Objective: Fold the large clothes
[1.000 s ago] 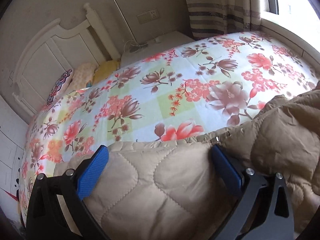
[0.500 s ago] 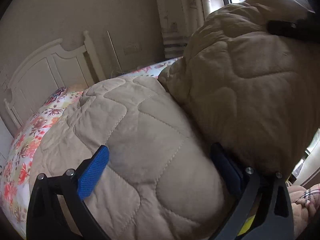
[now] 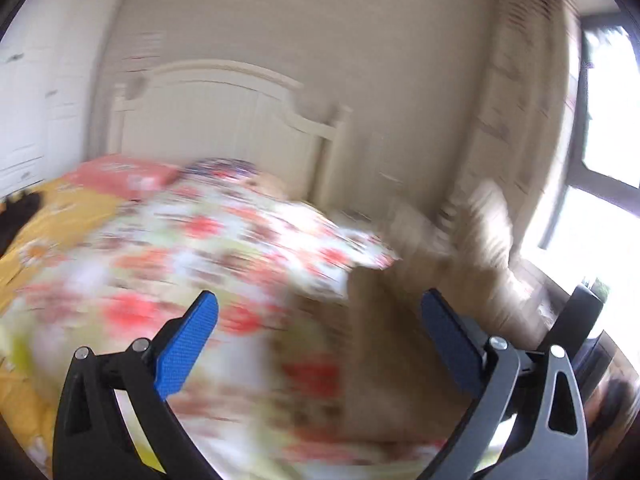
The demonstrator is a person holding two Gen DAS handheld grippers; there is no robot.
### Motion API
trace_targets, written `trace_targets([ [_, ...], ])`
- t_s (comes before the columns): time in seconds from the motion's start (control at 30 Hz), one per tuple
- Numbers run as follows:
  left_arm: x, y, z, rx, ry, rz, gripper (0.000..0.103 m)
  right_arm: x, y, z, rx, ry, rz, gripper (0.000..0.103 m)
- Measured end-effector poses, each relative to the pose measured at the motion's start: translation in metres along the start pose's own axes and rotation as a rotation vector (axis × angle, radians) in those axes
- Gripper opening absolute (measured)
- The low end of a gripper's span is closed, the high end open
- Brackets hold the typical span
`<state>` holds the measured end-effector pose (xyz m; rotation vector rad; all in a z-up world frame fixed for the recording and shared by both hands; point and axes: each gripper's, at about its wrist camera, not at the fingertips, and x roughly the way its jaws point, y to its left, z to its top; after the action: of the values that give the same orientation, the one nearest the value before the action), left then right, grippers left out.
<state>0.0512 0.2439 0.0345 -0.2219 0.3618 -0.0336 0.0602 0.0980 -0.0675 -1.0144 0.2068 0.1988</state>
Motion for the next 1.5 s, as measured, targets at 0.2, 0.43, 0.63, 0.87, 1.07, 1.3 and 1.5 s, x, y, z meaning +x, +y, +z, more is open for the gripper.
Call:
trace_targets([
  [0.2,0.007,-0.002,0.006,0.084,0.043,-0.022,0.101,0.007,0.046,-0.008,-0.167,0.015,-0.052,0.055],
  [0.43,0.097,-0.087,0.055,0.208,0.189,-0.294,0.101,0.001,0.048,-0.015,-0.184,-0.006,-0.084,0.055],
  [0.63,0.217,-0.138,0.035,0.335,0.445,-0.148,0.101,-0.012,0.048,-0.026,-0.162,-0.031,-0.109,0.056],
  [0.87,0.238,-0.104,-0.01,0.261,0.448,-0.065,0.101,-0.051,0.027,-0.057,-0.184,-0.075,0.05,0.061],
  [1.07,0.228,-0.108,-0.012,0.343,0.377,0.032,0.101,-0.099,-0.09,-0.108,0.248,-0.172,0.486,0.07],
  [1.3,0.215,-0.122,-0.01,0.397,0.293,0.131,0.101,-0.026,-0.239,-0.153,0.776,-0.103,0.393,0.064],
  [1.5,0.216,-0.123,-0.009,0.398,0.296,0.134,0.101,0.102,-0.269,-0.11,0.888,0.044,0.457,0.048],
])
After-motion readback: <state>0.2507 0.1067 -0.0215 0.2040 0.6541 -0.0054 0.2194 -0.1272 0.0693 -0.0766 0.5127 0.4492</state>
